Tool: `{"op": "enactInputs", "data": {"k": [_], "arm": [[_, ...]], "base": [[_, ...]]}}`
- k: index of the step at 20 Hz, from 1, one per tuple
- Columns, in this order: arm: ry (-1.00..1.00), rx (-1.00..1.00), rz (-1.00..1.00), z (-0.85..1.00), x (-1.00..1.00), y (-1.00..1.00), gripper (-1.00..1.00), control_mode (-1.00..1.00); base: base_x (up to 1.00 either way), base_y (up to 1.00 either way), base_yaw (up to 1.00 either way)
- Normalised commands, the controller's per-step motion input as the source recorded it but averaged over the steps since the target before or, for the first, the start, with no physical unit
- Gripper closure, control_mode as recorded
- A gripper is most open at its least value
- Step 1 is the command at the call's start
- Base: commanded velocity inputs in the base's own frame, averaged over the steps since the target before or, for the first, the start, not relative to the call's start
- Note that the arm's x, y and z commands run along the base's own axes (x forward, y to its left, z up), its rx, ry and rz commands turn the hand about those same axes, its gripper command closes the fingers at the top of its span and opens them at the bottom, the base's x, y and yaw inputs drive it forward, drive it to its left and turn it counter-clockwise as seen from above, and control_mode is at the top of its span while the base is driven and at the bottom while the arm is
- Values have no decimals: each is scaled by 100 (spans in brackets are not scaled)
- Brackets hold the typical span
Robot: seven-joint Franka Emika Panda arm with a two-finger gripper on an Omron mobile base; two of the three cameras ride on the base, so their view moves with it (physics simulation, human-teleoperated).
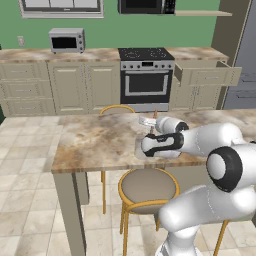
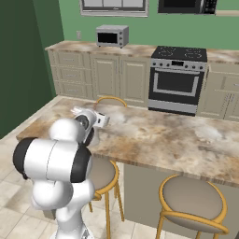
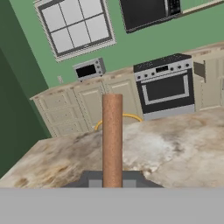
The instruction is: Take a straw from the drawer in front and place it inside the glass cup on the dining counter.
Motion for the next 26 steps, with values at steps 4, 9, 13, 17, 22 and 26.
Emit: {"op": "enactInputs", "data": {"k": [4,9,13,17,22,26], "arm": [[-1,0,0,0,14,0,100,-100],[0,0,0,5,7,0,100,-100],[0,0,0,14,6,0,100,-100],[0,0,0,11,15,0,100,-100],[0,0,0,15,2,0,100,-100],[0,0,0,9,-5,0,100,-100]], "base": [[0,0,0],[0,0,0],[0,0,0],[0,0,0],[0,0,0],[0,0,0]]}}
